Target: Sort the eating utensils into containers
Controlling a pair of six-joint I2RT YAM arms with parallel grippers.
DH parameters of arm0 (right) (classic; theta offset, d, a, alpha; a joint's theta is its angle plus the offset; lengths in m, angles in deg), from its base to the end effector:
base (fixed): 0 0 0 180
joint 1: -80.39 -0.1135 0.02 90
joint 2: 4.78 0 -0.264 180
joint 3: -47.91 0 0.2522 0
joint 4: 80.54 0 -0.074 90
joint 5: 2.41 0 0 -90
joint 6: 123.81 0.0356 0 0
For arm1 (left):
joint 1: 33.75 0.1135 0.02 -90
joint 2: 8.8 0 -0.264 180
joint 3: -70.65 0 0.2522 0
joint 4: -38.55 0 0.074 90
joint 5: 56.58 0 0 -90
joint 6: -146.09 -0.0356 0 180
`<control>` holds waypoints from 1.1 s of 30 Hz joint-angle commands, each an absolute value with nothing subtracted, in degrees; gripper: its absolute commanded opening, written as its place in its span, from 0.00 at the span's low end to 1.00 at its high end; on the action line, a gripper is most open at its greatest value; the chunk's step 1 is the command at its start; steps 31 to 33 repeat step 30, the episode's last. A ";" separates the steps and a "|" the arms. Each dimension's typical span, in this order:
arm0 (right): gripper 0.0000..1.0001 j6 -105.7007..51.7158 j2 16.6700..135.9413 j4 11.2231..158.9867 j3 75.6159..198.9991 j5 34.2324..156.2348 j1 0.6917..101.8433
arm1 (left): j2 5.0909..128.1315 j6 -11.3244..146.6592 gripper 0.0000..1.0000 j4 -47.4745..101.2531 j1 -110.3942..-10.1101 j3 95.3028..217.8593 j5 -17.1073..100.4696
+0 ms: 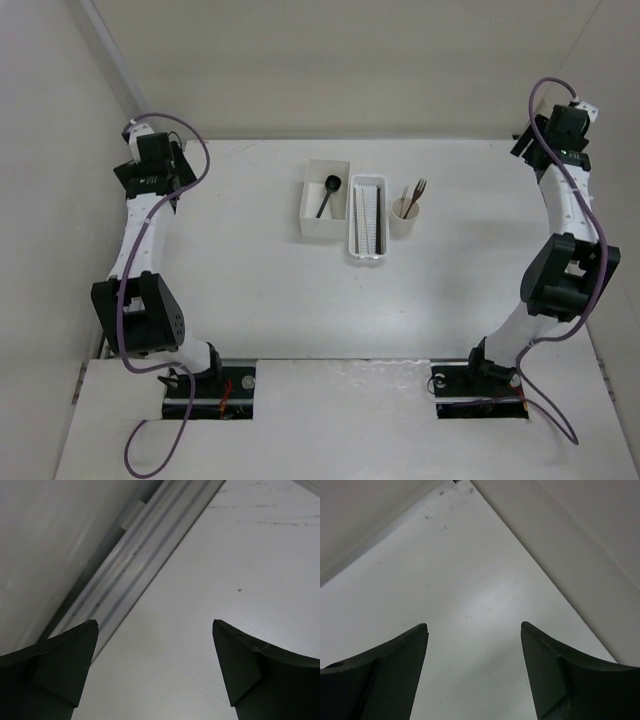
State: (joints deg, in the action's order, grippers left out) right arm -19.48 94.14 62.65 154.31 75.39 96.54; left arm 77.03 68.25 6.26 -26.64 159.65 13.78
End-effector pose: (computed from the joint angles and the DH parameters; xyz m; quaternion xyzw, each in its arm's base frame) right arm 0.3877 -0.1201 0.3538 0.2774 0.8139 -0.0997 0.5007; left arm 0.3424 0.0548 0.3384 -0.2274 0.8231 0.1249 0.5052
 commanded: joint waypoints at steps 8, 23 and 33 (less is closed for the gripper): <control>0.81 -20.27 97.00 62.41 158.97 81.00 97.97 | 76.45 61.19 0.96 5.71 -22.68 165.62 15.75; 0.82 -21.41 97.62 60.74 160.37 74.41 97.97 | 79.89 63.91 0.95 3.52 -22.68 168.52 18.30; 0.82 -21.41 93.85 67.12 156.08 75.98 97.97 | 78.40 64.53 0.95 2.29 -22.68 169.05 19.97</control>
